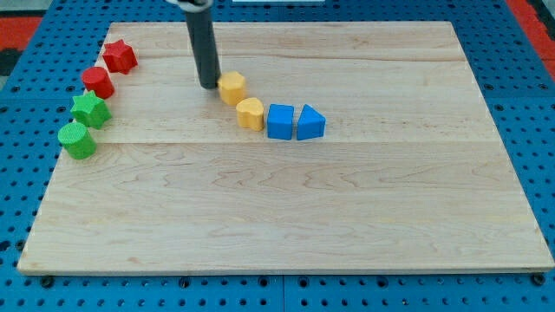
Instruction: Keep the green circle in between the yellow blocks
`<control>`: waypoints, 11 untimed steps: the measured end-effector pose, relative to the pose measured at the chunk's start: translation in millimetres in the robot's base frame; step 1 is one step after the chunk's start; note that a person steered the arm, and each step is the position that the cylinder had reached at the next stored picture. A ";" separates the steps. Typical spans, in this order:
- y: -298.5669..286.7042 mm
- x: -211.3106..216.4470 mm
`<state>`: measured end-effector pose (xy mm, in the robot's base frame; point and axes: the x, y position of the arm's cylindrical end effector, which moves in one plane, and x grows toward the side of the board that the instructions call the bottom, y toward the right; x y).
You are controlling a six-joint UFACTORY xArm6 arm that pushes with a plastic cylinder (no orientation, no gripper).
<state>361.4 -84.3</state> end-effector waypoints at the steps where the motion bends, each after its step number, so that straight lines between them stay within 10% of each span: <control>1: -0.5 13.0; 4: -160.2 182.0; 7: -173.4 86.5; 10: -218.9 92.9; 11: -150.3 63.7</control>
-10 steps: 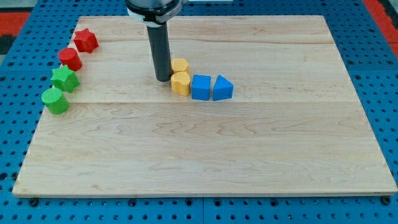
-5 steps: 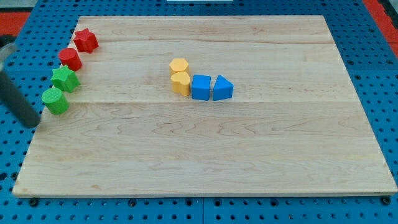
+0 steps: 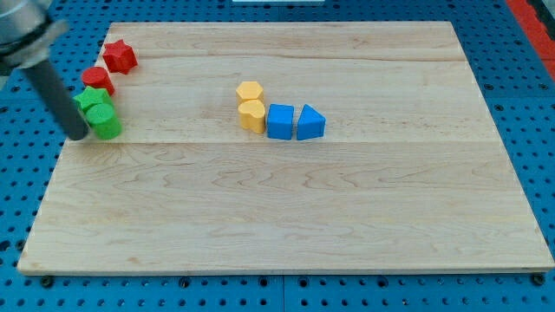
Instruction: Keep the green circle in between the yellow blocks
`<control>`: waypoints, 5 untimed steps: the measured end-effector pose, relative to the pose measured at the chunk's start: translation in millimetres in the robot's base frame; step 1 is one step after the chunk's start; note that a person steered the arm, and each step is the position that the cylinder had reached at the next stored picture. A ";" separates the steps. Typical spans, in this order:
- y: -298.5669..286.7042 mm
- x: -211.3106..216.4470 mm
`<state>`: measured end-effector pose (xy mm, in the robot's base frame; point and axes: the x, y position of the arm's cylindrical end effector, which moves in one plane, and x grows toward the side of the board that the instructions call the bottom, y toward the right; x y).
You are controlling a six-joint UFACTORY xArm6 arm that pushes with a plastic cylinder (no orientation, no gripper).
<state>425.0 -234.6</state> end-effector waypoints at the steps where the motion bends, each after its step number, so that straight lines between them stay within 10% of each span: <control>1: 75.3 -1.1; 4: -2.1 20.7; 5: 25.8 -32.9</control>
